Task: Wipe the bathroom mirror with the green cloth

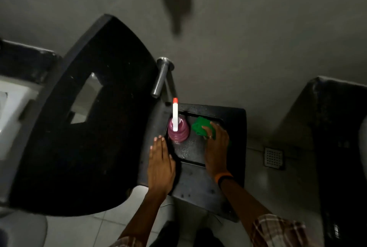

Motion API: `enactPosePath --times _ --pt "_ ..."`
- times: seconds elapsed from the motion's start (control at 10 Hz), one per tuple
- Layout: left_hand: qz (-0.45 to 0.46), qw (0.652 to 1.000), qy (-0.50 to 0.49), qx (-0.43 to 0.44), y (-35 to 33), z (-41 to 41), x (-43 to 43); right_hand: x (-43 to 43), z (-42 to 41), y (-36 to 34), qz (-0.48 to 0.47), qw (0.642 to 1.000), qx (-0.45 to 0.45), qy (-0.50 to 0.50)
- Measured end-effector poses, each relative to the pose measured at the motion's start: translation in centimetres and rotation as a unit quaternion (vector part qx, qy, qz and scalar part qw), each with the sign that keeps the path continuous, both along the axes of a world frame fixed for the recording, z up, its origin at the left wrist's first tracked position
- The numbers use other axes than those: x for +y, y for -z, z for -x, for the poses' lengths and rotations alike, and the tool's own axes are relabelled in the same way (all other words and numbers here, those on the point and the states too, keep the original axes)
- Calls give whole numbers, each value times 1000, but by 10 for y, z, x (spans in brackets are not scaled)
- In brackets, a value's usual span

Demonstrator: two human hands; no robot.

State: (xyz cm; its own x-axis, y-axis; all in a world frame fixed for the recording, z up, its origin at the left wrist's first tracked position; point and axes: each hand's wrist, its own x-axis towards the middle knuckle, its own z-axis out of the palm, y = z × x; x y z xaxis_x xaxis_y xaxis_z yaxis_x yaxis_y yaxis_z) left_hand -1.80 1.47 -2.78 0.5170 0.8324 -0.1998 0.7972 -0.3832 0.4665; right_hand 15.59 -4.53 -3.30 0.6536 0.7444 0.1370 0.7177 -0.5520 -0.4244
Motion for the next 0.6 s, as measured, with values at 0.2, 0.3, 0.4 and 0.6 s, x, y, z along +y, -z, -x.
enactPosePath --times 0.2,0.3,0.4,0.6 --pt "-14 998 47 32 74 -15 -1 12 -14 79 143 986 -44 -69" --pt "-33 997 44 59 87 -15 -5 8 -13 93 141 986 -57 -73" --pt "-22 995 44 87 87 -18 -5 7 -13 92 149 985 -35 -84" --pt "34 996 41 68 13 -7 -25 -10 -13 14 131 989 -9 -72"
